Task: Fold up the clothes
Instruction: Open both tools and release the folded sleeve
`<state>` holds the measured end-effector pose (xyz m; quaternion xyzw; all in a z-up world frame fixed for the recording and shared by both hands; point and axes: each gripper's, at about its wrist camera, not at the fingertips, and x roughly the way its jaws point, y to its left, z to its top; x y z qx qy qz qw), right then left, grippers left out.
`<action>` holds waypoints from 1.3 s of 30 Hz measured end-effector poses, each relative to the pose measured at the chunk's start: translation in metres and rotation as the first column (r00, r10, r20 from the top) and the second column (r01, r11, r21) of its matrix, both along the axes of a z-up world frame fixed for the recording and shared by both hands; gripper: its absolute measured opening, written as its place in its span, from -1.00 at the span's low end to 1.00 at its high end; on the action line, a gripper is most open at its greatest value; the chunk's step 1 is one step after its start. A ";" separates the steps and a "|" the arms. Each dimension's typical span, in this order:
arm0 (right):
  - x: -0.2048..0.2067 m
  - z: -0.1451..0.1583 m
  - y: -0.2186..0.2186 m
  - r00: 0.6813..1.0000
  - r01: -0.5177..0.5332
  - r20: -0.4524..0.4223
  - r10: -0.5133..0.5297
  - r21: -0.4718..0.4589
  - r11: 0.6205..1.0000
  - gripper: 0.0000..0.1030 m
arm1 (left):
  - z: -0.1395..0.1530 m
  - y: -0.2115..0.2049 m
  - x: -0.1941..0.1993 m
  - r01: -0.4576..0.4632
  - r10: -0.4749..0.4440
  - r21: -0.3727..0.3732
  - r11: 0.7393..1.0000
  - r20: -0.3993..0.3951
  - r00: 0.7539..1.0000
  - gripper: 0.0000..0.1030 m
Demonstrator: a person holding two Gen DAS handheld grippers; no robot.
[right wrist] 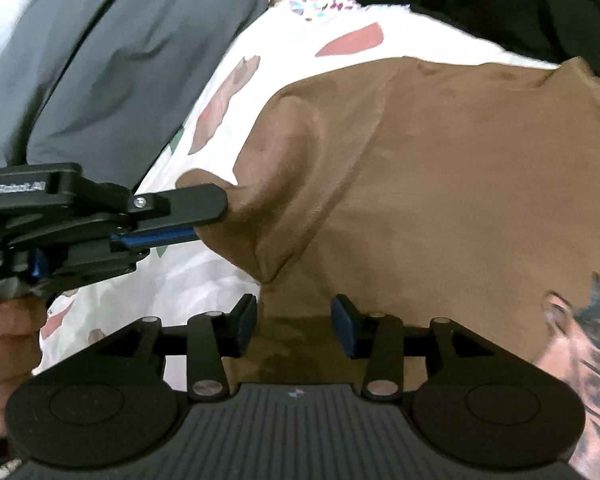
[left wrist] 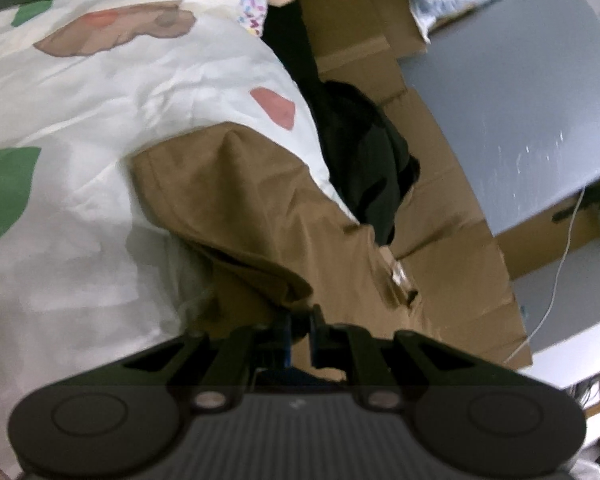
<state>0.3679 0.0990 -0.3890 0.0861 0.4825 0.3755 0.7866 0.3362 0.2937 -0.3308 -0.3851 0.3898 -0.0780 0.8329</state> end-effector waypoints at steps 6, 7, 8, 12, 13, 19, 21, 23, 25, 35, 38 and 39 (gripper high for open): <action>-0.010 0.001 -0.032 0.999 0.053 -0.010 -0.054 -0.016 0.998 -0.09 | -0.007 -0.030 -0.005 0.058 -0.058 0.142 0.988 0.001 0.998 -0.82; -0.012 0.000 -0.036 0.998 0.062 -0.013 -0.062 -0.021 0.998 -0.09 | -0.010 -0.035 -0.004 0.066 -0.066 0.159 0.985 -0.005 0.998 -0.82; -0.015 -0.001 -0.040 0.998 0.063 -0.011 -0.063 -0.029 0.998 -0.09 | -0.013 -0.040 -0.004 0.074 -0.073 0.177 0.982 -0.010 0.997 -0.82; -0.021 -0.001 -0.053 0.997 0.072 -0.005 -0.072 -0.034 0.997 -0.09 | -0.022 -0.057 0.000 0.097 -0.090 0.219 0.971 -0.043 0.995 -0.53; -0.022 -0.001 -0.059 0.997 0.079 -0.006 -0.079 -0.033 0.996 -0.09 | -0.023 -0.061 0.000 0.107 -0.098 0.231 0.967 -0.049 0.994 -0.37; -0.033 -0.004 -0.075 0.995 0.101 -0.022 -0.101 -0.015 0.995 -0.09 | -0.024 -0.078 -0.007 0.153 -0.134 0.278 0.948 -0.086 0.987 -0.08; -0.035 -0.004 -0.074 0.995 0.093 -0.021 -0.093 -0.016 0.996 -0.09 | -0.018 -0.075 -0.011 0.147 -0.129 0.277 0.950 -0.082 0.988 -0.03; -0.037 -0.001 -0.072 0.996 0.088 -0.015 -0.088 -0.017 0.996 -0.09 | -0.010 -0.069 -0.015 0.137 -0.121 0.276 0.951 -0.075 0.990 0.05; -0.038 0.002 -0.071 0.996 0.088 -0.011 -0.088 -0.013 0.996 -0.09 | -0.003 -0.063 -0.017 0.126 -0.112 0.278 0.952 -0.064 0.992 0.10; -0.042 0.028 -0.059 0.997 0.049 0.051 -0.050 0.006 0.999 -0.09 | 0.026 -0.005 -0.010 -0.043 0.045 0.334 0.942 0.004 0.999 0.12; -0.043 0.033 -0.059 0.997 0.018 0.073 -0.018 -0.003 1.000 -0.09 | 0.026 0.011 0.001 -0.080 0.076 0.331 0.940 0.024 0.997 0.12; -0.043 0.034 -0.060 0.997 0.013 0.076 -0.013 -0.007 1.000 -0.09 | 0.025 0.016 0.007 -0.090 0.087 0.346 0.934 0.027 0.996 0.12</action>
